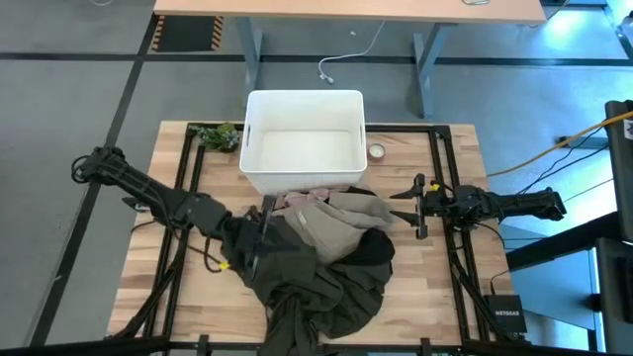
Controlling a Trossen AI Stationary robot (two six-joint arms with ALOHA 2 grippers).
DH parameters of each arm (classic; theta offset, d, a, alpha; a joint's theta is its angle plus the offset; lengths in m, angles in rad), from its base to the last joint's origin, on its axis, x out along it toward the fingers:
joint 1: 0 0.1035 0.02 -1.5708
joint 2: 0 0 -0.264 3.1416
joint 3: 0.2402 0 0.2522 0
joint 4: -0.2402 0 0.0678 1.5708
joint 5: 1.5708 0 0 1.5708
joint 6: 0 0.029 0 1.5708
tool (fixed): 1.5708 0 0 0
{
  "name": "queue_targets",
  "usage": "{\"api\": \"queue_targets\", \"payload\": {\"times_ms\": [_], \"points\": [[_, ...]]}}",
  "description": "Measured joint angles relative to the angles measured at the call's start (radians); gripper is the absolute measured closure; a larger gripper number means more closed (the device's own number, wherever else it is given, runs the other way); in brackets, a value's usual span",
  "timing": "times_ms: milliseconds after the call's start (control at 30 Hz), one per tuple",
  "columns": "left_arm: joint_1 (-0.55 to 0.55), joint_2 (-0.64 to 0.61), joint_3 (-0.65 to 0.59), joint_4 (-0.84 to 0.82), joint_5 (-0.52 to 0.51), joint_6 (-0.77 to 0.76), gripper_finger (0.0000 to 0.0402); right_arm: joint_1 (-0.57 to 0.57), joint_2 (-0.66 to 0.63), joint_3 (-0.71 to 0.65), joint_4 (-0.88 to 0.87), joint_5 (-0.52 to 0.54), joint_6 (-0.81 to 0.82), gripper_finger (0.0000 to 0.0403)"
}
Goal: Sort clothes
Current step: Put the black jacket into the white bin
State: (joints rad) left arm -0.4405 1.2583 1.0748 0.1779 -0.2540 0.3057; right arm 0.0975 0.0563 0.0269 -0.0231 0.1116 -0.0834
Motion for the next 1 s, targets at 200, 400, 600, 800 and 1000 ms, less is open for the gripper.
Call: {"api": "queue_targets", "payload": {"times_ms": [200,400,600,800,1000], "points": [[-0.013,0.0,0.0,-0.016,-0.053,-0.018,0.0339,0.0,0.0,0.0,0.0,0.0,0.0,0.0185],[-0.018,0.0,0.064,-0.157,-0.145,-0.038,0.025,0.0,0.0,0.0,0.0,0.0,0.0,0.0185],[-0.061,0.014,0.222,-0.41,-0.221,-0.131,0.0183,0.0,0.0,0.0,0.0,0.0,0.0,0.0185],[-0.093,0.054,0.262,-0.643,-0.293,-0.273,0.0165,0.0,0.0,0.0,0.0,0.0,0.0,0.0185],[-0.106,0.144,0.256,-0.865,-0.294,-0.464,0.0165,0.0,0.0,0.0,0.0,0.0,0.0,0.0185]]}}
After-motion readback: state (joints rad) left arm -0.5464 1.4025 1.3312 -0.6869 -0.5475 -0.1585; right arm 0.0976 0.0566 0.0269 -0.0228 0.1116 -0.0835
